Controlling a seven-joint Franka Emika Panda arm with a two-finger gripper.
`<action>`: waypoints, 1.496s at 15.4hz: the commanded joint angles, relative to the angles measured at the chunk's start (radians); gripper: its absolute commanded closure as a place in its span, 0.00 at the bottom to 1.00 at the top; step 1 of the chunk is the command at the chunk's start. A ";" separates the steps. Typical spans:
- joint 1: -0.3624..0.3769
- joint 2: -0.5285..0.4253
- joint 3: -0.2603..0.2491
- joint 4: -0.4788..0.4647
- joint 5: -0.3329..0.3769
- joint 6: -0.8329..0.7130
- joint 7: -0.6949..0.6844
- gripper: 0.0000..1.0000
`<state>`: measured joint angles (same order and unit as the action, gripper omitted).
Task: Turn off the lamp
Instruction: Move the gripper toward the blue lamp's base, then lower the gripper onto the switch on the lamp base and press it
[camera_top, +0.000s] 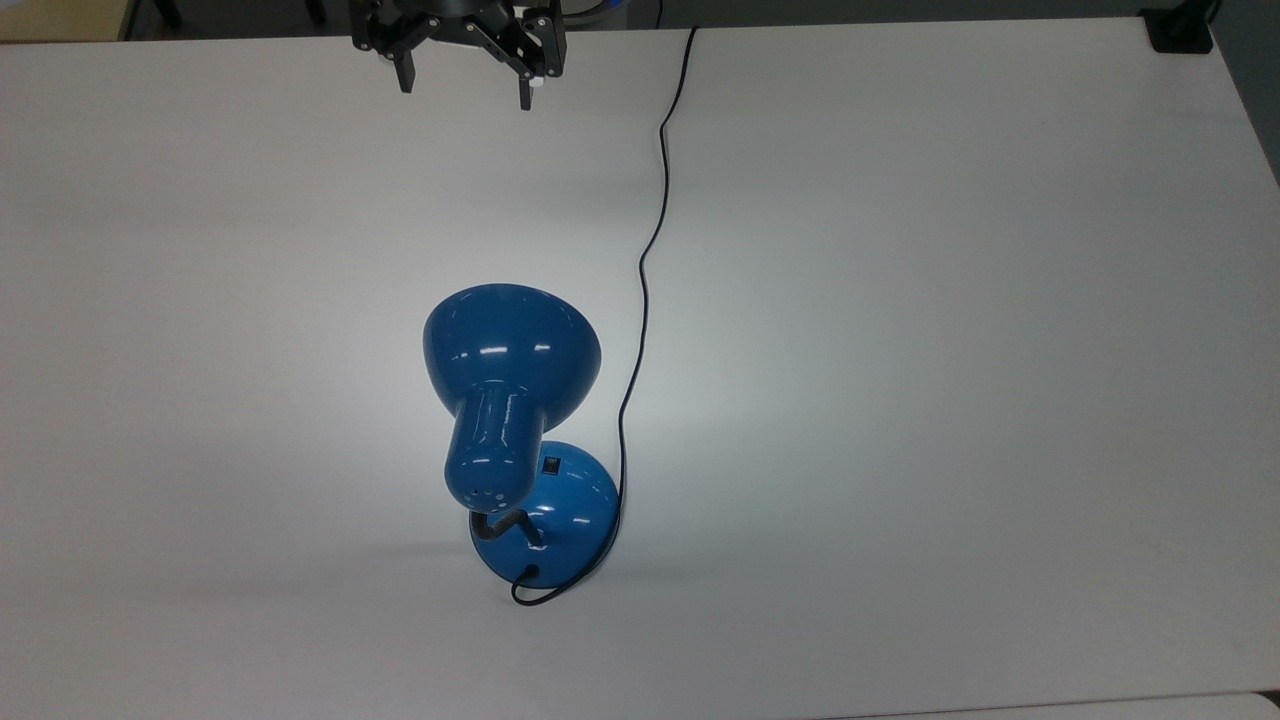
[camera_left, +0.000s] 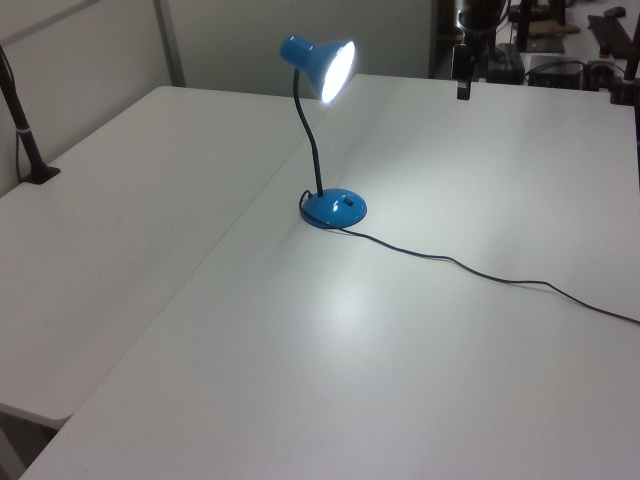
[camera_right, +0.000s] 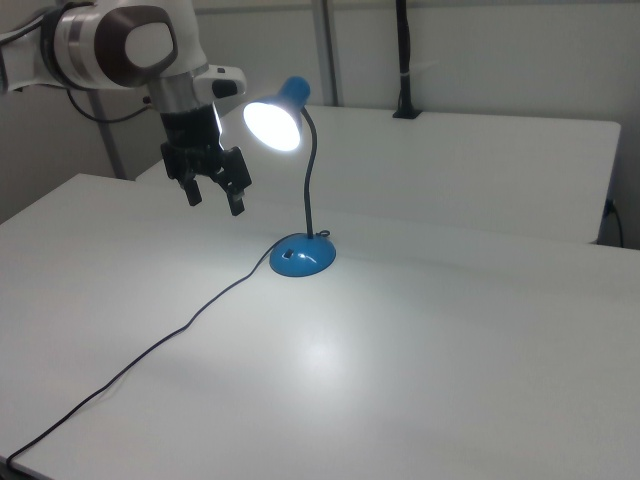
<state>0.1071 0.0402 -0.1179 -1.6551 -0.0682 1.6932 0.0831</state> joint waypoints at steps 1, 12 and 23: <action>0.017 0.027 -0.010 0.020 0.008 -0.020 -0.011 0.00; 0.008 0.047 -0.017 0.020 0.036 0.032 -0.178 0.91; 0.020 0.292 -0.013 0.018 0.106 0.498 -0.197 1.00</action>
<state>0.1111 0.2757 -0.1214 -1.6509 0.0014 2.0689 -0.1118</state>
